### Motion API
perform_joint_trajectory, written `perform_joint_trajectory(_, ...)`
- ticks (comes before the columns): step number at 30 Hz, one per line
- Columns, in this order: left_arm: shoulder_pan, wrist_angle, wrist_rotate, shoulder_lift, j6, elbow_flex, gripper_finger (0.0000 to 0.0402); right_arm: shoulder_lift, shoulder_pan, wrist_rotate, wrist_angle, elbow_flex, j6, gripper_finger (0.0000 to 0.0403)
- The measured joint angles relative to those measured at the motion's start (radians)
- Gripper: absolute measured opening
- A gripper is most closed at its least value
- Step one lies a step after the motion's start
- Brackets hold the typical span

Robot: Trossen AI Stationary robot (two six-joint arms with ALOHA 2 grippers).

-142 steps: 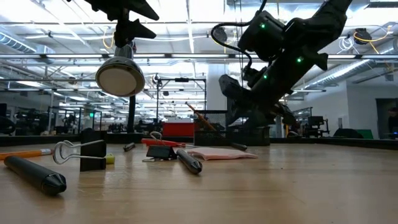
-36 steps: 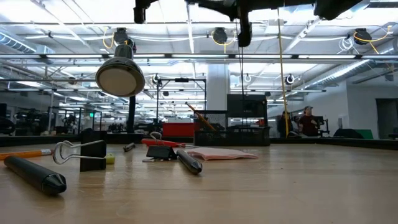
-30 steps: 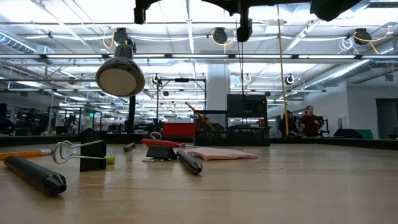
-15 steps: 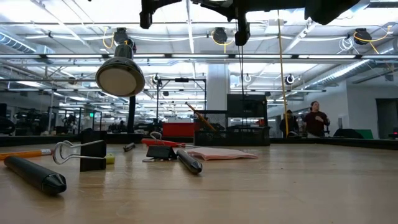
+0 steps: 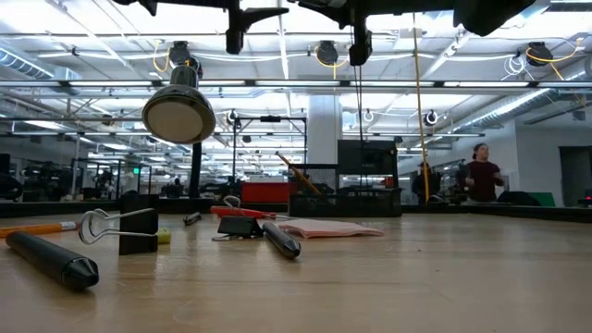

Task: Pick and place office supplies into organizer
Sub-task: Put the black pen into the black desk organizer

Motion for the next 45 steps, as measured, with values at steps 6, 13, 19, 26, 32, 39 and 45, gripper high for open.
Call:
perform_joint_trajectory(6, 0.000, 0.007, -0.011, 0.003, 0.020, 0.000, 0.0216, 0.000, 0.000, -0.019, 0.000, 0.000, 0.014, 0.0020)
perform_joint_trajectory(13, 0.004, 0.040, -0.035, 0.006, 0.037, 0.000, 0.0216, 0.000, 0.000, -0.027, -0.007, 0.000, 0.019, 0.0020)
perform_joint_trajectory(19, 0.003, 0.036, -0.032, 0.018, 0.019, 0.000, 0.0212, 0.000, 0.000, -0.027, -0.006, 0.000, 0.022, 0.0020)
perform_joint_trajectory(26, 0.003, 0.057, -0.028, 0.018, 0.041, 0.000, 0.0139, 0.000, 0.000, -0.027, -0.006, 0.000, 0.021, 0.0020)
perform_joint_trajectory(32, 0.004, 0.050, -0.026, 0.018, 0.064, 0.000, 0.0074, 0.000, 0.000, -0.028, -0.006, 0.000, 0.020, 0.0020)
perform_joint_trajectory(39, 0.003, 0.052, -0.027, 0.018, 0.065, 0.000, 0.0041, 0.000, 0.000, -0.026, -0.009, 0.000, 0.005, 0.0032)
perform_joint_trajectory(45, 0.029, 0.054, -0.027, 0.018, 0.071, 0.000, 0.0059, 0.000, 0.000, -0.021, -0.025, 0.000, 0.002, 0.0071)
